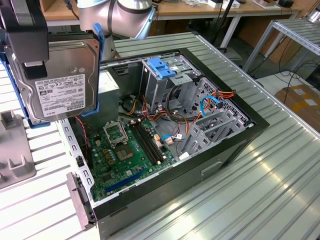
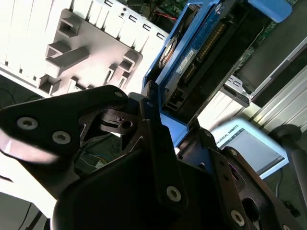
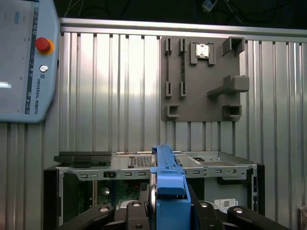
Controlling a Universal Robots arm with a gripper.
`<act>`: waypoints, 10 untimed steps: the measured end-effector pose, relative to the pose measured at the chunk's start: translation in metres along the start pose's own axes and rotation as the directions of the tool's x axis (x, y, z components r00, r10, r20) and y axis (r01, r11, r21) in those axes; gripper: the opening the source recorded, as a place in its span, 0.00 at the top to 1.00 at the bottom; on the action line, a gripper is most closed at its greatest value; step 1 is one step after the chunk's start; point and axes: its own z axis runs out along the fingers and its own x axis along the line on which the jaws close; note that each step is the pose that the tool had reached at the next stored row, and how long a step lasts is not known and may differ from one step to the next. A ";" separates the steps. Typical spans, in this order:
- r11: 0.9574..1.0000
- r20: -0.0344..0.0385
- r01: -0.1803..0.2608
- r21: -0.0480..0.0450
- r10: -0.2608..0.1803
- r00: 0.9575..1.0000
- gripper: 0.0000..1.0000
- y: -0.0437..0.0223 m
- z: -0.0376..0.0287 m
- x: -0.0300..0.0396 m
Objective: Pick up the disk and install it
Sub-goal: 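Pick up the disk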
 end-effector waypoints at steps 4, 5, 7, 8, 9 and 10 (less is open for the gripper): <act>1.000 0.000 0.000 0.000 0.000 1.000 0.63 0.0000 -0.0002 0.0028; 1.000 0.000 0.000 0.000 0.000 1.000 0.63 0.0000 -0.0002 0.0033; 1.000 0.000 0.000 0.000 0.000 1.000 0.63 0.0000 -0.0004 0.0051; 1.000 0.000 0.000 0.000 0.000 1.000 0.63 0.0000 -0.0004 0.0057; 1.000 0.000 0.000 0.000 0.000 1.000 0.63 0.0000 -0.0005 0.0065; 1.000 0.000 0.000 0.000 0.000 1.000 0.63 0.0000 -0.0006 0.0072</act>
